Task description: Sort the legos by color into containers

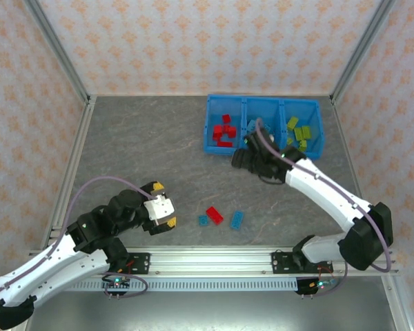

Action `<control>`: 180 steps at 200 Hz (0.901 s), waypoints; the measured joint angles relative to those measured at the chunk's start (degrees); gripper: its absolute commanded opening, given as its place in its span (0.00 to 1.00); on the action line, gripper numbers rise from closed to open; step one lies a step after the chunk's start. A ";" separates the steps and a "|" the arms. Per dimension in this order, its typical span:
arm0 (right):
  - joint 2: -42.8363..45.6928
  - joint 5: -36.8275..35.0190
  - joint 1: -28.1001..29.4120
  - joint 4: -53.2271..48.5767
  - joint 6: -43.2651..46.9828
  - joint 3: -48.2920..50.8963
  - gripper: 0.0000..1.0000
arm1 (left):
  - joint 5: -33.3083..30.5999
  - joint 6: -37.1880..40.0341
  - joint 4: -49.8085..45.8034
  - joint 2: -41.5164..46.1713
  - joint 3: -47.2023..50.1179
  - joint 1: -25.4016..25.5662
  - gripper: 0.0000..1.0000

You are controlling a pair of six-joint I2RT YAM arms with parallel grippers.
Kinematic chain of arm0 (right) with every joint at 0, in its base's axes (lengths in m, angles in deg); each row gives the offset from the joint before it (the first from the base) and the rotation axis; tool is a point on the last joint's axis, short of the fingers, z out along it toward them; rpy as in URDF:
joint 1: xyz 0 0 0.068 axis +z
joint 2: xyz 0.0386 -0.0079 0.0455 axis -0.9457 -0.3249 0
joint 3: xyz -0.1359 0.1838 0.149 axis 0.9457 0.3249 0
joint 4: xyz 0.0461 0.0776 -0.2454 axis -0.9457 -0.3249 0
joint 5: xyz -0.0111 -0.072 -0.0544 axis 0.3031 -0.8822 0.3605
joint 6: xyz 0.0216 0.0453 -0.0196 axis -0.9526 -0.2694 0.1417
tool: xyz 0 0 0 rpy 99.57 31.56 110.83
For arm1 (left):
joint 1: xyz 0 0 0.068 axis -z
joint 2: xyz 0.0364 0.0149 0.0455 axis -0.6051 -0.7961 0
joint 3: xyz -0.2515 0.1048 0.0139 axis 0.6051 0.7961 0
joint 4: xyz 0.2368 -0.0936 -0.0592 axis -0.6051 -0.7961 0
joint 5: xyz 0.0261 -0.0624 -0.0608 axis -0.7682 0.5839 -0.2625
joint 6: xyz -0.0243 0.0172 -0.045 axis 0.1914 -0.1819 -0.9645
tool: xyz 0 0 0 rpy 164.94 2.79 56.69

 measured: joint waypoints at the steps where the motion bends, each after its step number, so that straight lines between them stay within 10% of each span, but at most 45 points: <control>1: 0.07 0.04 0.24 -0.04 0.00 0.24 0.91 | 0.00 0.02 0.00 -0.02 0.02 0.00 1.00; 52: -0.57 4.83 12.76 -0.13 -8.52 13.64 0.97 | 0.87 0.39 0.00 -0.39 0.52 0.00 1.00; 180: -10.23 5.81 13.00 3.50 -15.28 16.65 0.38 | 0.83 0.44 -0.04 1.44 0.96 0.00 1.00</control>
